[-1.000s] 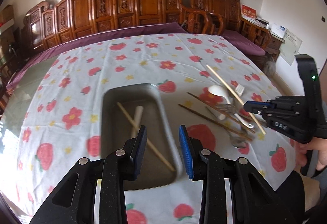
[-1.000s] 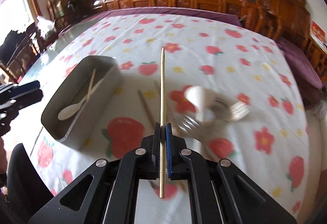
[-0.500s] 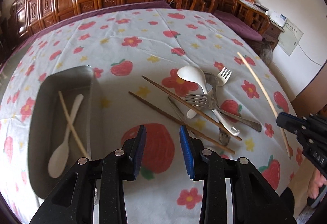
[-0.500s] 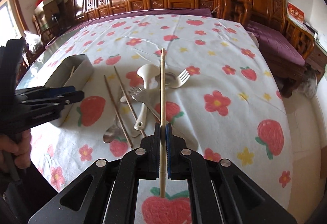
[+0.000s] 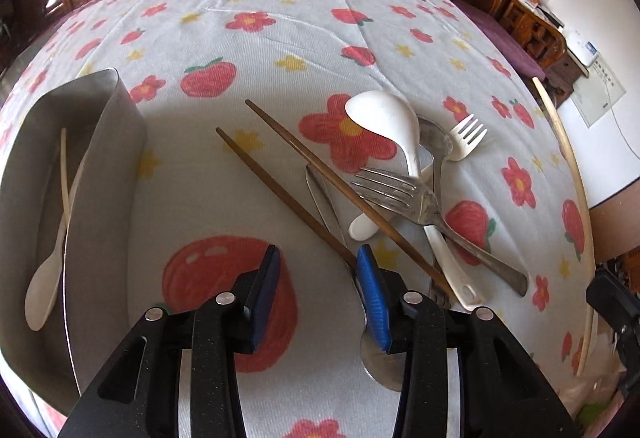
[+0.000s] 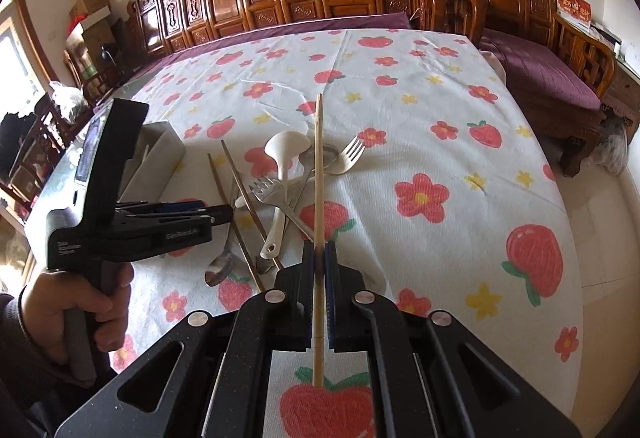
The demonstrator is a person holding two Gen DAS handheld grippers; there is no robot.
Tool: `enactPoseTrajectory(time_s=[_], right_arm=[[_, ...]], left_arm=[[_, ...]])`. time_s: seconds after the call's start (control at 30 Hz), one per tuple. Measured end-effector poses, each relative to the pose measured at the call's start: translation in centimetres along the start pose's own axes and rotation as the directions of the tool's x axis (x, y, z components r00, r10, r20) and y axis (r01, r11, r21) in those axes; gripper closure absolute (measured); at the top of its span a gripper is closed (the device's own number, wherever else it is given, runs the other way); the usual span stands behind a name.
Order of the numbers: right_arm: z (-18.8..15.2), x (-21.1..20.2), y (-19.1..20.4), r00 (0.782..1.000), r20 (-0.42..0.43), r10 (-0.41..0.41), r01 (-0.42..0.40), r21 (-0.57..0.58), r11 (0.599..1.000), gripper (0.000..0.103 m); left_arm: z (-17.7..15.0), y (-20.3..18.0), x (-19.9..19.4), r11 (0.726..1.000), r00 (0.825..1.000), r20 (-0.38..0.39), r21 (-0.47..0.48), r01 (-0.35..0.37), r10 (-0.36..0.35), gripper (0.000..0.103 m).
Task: Organize utensils
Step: 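Hold the light chopstick in the right tool while the left tool grasps a dark brown chopstick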
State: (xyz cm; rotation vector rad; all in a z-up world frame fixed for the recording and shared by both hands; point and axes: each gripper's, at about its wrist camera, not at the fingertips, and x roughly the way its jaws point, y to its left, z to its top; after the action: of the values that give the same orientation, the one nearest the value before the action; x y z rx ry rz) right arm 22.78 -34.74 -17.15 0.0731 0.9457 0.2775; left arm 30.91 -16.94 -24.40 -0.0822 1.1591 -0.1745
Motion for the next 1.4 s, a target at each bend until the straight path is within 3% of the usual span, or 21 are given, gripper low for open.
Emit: enactPoseTrajectory(time_s=[0.37,0.43,0.57,0.7,0.9,0.97,1.03,1.07,1.2,1.3,1.4], right_arm=[[-0.1,-0.4,1.1,1.000,0.005,0.009,-0.009,-0.021,1.000,0.097],[-0.1,-0.5,1.2,1.000,0.006,0.009,-0.009,-0.026,1.000,0.097],[0.0,-0.7,1.4,1.000,0.012,0.011,-0.011,-0.031,0.999,0.097],[0.1,-1.0,1.4,1.000,0.018,0.012,-0.012,-0.032,0.999,0.097],[0.1,-1.3,1.7,1.000,0.025,0.015,-0.014,-0.038,0.999,0.097],[0.1,-1.3,1.7,1.000,0.025,0.016,-0.015,-0.039,0.999,0.097],[0.2,-1.3,1.7,1.000,0.024,0.016,-0.015,-0.038,0.999,0.097],[0.2,-1.3,1.7,1.000,0.024,0.015,-0.014,-0.038,0.999,0.097],[0.2,-1.3,1.6,1.000,0.026,0.013,-0.012,-0.034,0.999,0.097],[0.2,-1.4,1.4,1.000,0.027,0.012,-0.011,-0.030,0.999,0.097],[0.2,-1.3,1.5,1.000,0.026,0.011,-0.011,-0.033,0.999,0.097]], left_arm=[[0.8,1.3,0.2,0.987,0.997,-0.038,-0.149,0.054,-0.061,0.085],[0.9,1.9,0.1,0.982,0.996,-0.043,-0.178,0.069,-0.077,0.095],[0.8,2.3,-0.2,0.981,0.996,-0.045,-0.179,0.067,-0.077,0.103],[0.4,2.7,0.1,0.985,0.997,-0.061,-0.171,0.037,-0.048,0.103],[0.5,2.7,-0.8,0.983,0.997,-0.042,-0.173,0.056,-0.065,0.103],[0.6,2.4,-1.3,0.986,0.998,-0.022,-0.156,0.053,-0.057,0.097],[0.9,2.0,-1.4,0.990,0.999,-0.017,-0.138,0.036,-0.038,0.080],[1.0,1.8,-1.2,0.991,0.999,-0.022,-0.131,0.025,-0.028,0.079],[1.0,1.1,0.3,0.995,0.998,-0.064,-0.096,-0.032,0.026,0.078],[0.8,0.4,0.6,0.996,0.995,-0.055,-0.041,-0.085,0.082,0.078],[0.9,0.5,0.5,0.994,0.994,-0.055,-0.045,-0.101,0.098,0.090]])
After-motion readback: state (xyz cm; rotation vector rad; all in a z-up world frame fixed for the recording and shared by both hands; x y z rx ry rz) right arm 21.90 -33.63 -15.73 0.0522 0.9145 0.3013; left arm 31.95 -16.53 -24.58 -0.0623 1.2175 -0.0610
